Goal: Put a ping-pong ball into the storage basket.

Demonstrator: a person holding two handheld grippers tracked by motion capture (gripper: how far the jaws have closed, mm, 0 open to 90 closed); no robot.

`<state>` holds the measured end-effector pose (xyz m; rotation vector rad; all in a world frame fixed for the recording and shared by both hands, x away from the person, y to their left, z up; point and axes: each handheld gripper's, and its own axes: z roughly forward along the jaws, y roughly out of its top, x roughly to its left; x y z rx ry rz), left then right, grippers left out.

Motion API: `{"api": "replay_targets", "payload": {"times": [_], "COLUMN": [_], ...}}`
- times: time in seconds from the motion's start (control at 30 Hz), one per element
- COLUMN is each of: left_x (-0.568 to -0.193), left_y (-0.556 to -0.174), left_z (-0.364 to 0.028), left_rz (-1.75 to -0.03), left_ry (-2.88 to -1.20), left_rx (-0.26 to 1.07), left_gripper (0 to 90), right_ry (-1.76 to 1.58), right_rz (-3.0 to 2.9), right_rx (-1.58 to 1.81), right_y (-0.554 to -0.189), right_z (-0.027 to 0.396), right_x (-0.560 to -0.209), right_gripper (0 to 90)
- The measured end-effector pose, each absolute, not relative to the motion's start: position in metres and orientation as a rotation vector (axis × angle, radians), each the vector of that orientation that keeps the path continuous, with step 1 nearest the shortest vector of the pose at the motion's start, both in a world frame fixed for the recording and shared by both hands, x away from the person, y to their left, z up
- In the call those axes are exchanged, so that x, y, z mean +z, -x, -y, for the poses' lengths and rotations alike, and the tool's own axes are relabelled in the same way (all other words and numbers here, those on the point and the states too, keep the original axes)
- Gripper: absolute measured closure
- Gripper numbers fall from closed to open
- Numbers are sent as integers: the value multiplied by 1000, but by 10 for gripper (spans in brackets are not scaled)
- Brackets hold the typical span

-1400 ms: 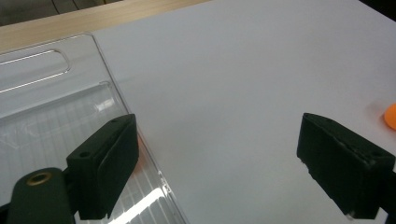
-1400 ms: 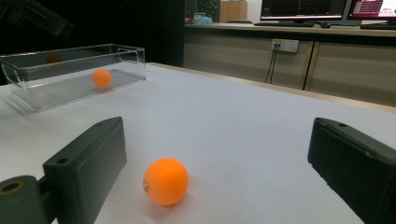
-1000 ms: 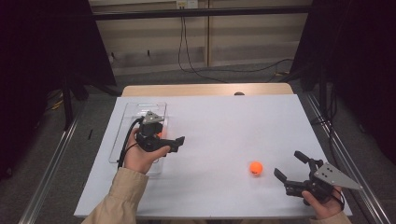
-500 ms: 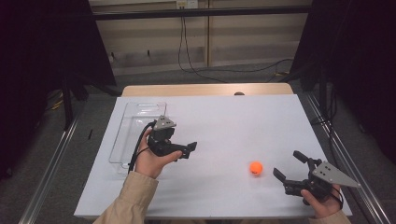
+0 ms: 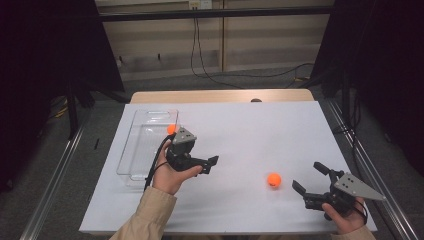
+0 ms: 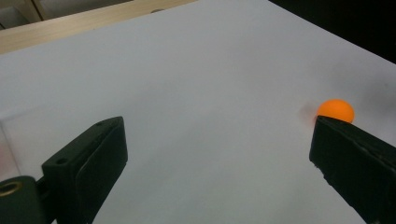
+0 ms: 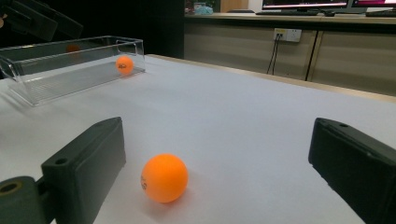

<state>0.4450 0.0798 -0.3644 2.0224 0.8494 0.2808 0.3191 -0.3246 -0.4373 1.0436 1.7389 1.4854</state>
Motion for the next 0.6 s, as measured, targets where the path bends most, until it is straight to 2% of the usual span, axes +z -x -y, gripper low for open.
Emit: {"api": "replay_targets", "payload": {"times": [0.6], "left_x": [-371], "left_y": [-438], "left_z": [-67], "left_rz": [-806], "left_ry": [-2023], "left_rx": [274], "left_gripper": [44], "right_ry": [-1021], "right_rz": [-1765], "right_rx": [1487], "right_y": [-320], "right_z": [323], "right_x": [-438], "right_gripper": [38]}}
